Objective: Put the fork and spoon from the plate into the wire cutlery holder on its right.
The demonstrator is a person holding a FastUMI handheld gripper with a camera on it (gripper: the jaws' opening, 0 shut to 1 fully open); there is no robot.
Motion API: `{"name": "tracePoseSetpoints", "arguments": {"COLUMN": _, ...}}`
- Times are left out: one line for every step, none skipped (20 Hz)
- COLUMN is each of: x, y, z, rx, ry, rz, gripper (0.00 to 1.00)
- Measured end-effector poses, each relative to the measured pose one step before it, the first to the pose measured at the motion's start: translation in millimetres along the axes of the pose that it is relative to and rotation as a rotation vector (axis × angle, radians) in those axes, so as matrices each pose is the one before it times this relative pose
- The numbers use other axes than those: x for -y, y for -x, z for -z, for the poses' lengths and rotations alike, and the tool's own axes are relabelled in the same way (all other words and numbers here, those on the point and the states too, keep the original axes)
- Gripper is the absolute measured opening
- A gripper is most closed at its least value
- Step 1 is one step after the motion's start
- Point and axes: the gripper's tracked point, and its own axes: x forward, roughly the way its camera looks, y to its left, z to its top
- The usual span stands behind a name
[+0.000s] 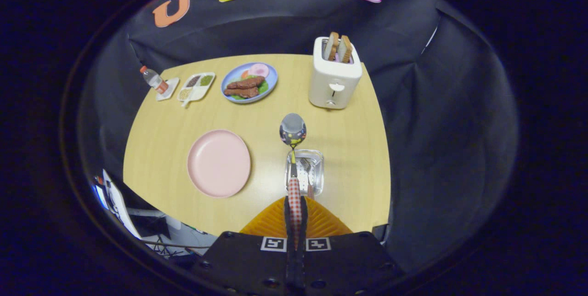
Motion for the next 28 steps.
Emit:
{"name": "tracePoseSetpoints", "arguments": {"x": 2.82, "y": -1.93, "z": 6.54, "rx": -0.04943, "ry": -0.01009, "rz": -0.0141, "gripper": 0.0}}
{"name": "tracePoseSetpoints", "arguments": {"x": 1.91, "y": -2.7, "z": 5.77, "rx": -0.05503, "ry": -0.01885, "rz": -0.01487, "gripper": 0.0}}
{"name": "tracePoseSetpoints", "arguments": {"x": 1.05, "y": -4.84, "z": 3.89, "rx": -0.04934, "ry": -0.02013, "rz": -0.01257, "gripper": 0.0}}
{"name": "tracePoseSetpoints", "arguments": {"x": 2.19, "y": -3.74, "z": 1.19, "rx": -0.03338, "ry": -0.01468, "rz": -0.00756, "gripper": 0.0}}
{"name": "tracePoseSetpoints", "arguments": {"x": 2.56, "y": -4.44, "z": -3.23, "rx": -0.0221, "ry": -0.01771, "rz": -0.00192, "gripper": 0.0}}
{"name": "tracePoseSetpoints", "arguments": {"x": 1.8, "y": -5.55, "z": -3.42, "rx": -0.01622, "ry": -0.00891, "rz": -0.00195, "gripper": 0.01}}
{"name": "tracePoseSetpoints", "arguments": {"x": 0.32, "y": -2.93, "z": -0.76, "rx": -0.02202, "ry": -0.00149, "rz": -0.00722, "gripper": 0.01}}
{"name": "tracePoseSetpoints", "arguments": {"x": 0.08, "y": -4.56, "z": -0.42, "rx": -0.02723, "ry": -0.00693, "rz": -0.00859, "gripper": 0.01}}
{"name": "tracePoseSetpoints", "arguments": {"x": -1.44, "y": -5.38, "z": 2.15, "rx": -0.03921, "ry": -0.01013, "rz": -0.00965, "gripper": 0.01}}
{"name": "tracePoseSetpoints", "arguments": {"x": -0.9, "y": -5.05, "z": 1.81, "rx": -0.03653, "ry": -0.01657, "rz": -0.00974, "gripper": 0.0}}
{"name": "tracePoseSetpoints", "arguments": {"x": -0.02, "y": -2.69, "z": 0.06, "rx": -0.02817, "ry": -0.01332, "rz": -0.00379, "gripper": 0.01}}
{"name": "tracePoseSetpoints", "arguments": {"x": 1.31, "y": -2.27, "z": 0.26, "rx": -0.02325, "ry": -0.00092, "rz": 0.00003, "gripper": 0.01}}
{"name": "tracePoseSetpoints", "arguments": {"x": -0.98, "y": -3.38, "z": -1.24, "rx": -0.01755, "ry": 0.00136, "rz": 0.00192, "gripper": 0.01}}
{"name": "tracePoseSetpoints", "arguments": {"x": -0.73, "y": -2.29, "z": -1.81, "rx": -0.01368, "ry": -0.00158, "rz": 0.00096, "gripper": 0.01}}
{"name": "tracePoseSetpoints", "arguments": {"x": -1.4, "y": -2.26, "z": -3.27, "rx": -0.01059, "ry": -0.00102, "rz": 0.00124, "gripper": 0.01}}
{"name": "tracePoseSetpoints", "arguments": {"x": -0.12, "y": -1.61, "z": -2.9, "rx": -0.01278, "ry": 0.00398, "rz": 0.00344, "gripper": 0.01}}
{"name": "tracePoseSetpoints", "arguments": {"x": -1.07, "y": -2.17, "z": -1.83, "rx": -0.0116, "ry": 0.00099, "rz": 0.0061, "gripper": 0.01}}
{"name": "tracePoseSetpoints", "arguments": {"x": -0.03, "y": -0.88, "z": -2.13, "rx": -0.01182, "ry": 0.00137, "rz": 0.006, "gripper": 0.01}}
{"name": "tracePoseSetpoints", "arguments": {"x": 2.21, "y": 1.24, "z": -0.94, "rx": -0.0112, "ry": 0.00375, "rz": 0.00379, "gripper": 0.03}}
{"name": "tracePoseSetpoints", "arguments": {"x": -1.33, "y": -1.07, "z": -3.15, "rx": -0.00485, "ry": 0.00101, "rz": 0.00035, "gripper": 0.03}}
{"name": "tracePoseSetpoints", "arguments": {"x": -1.76, "y": -1.2, "z": -2.63, "rx": -0.00506, "ry": 0.00321, "rz": -0.00085, "gripper": 0.03}}
{"name": "tracePoseSetpoints", "arguments": {"x": -1.04, "y": -1.29, "z": -1.8, "rx": -0.00537, "ry": 0.00338, "rz": 0.00132, "gripper": 0.03}}
{"name": "tracePoseSetpoints", "arguments": {"x": -1.33, "y": 0.41, "z": -1.66, "rx": -0.00513, "ry": -0.00101, "rz": -0.00107, "gripper": 0.03}}
{"name": "tracePoseSetpoints", "arguments": {"x": -0.48, "y": -1.37, "z": -1.44, "rx": -0.00006, "ry": -0.00256, "rz": 0.00022, "gripper": 0.07}}
{"name": "tracePoseSetpoints", "arguments": {"x": -0.39, "y": -0.67, "z": -1.03, "rx": -0.00382, "ry": -0.00471, "rz": 0.00496, "gripper": 0.07}}
{"name": "tracePoseSetpoints", "arguments": {"x": -0.47, "y": 1.86, "z": -1.62, "rx": 0.00408, "ry": -0.00302, "rz": 0.00162, "gripper": 0.08}}
{"name": "tracePoseSetpoints", "arguments": {"x": 0.01, "y": 0.49, "z": -1.97, "rx": 0.00811, "ry": -0.00125, "rz": 0.00006, "gripper": 0.11}}
{"name": "tracePoseSetpoints", "arguments": {"x": -0.47, "y": 1.76, "z": -2.53, "rx": 0.01672, "ry": -0.00424, "rz": -0.00465, "gripper": 0.11}}
